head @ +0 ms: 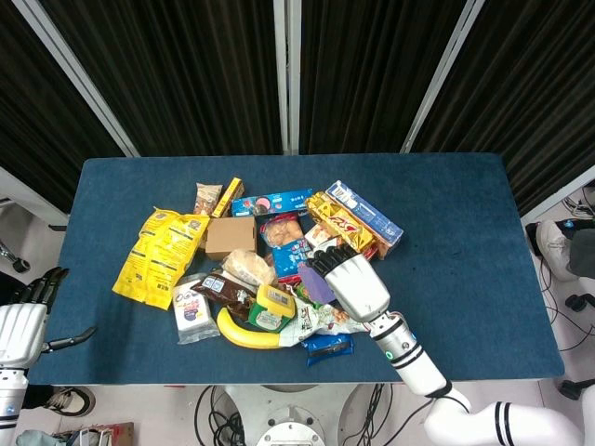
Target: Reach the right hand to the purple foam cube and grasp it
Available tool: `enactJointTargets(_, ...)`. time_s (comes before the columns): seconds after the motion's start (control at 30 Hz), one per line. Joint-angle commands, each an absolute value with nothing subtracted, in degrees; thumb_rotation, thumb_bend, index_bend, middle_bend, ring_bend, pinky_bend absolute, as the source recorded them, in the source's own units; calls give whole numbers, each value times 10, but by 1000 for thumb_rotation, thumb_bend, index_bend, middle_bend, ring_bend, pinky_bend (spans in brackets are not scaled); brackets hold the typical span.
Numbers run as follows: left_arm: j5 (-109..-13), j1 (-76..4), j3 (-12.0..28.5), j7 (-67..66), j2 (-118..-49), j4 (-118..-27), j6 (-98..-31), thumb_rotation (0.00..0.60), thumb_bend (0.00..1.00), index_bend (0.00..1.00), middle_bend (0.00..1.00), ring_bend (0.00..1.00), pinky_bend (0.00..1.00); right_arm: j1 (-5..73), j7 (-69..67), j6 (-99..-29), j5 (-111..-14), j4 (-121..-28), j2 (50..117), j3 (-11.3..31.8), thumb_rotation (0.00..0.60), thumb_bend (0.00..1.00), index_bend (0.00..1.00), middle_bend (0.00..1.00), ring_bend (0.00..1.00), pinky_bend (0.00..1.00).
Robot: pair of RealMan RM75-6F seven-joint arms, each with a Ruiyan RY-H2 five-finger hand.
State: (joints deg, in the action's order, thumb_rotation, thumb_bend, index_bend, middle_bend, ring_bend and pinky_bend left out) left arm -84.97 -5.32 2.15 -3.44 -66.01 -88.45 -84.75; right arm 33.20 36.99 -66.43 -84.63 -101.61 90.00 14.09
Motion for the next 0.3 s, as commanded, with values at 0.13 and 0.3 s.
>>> enactJointTargets(0.13, -850, -53, 23, -30, -660, -881, -849, 288, 34, 95, 88, 158, 263, 335, 360, -679, -845, -1009, 906, 142, 600, 191, 627, 560, 478, 407)
enactJointTargets(0.3, -849, -52, 23, -30, -658, -882, -850, 285, 34, 95, 88, 158, 263, 338, 355, -683, -842, -1007, 902, 139, 600, 192, 627, 560, 478, 407)
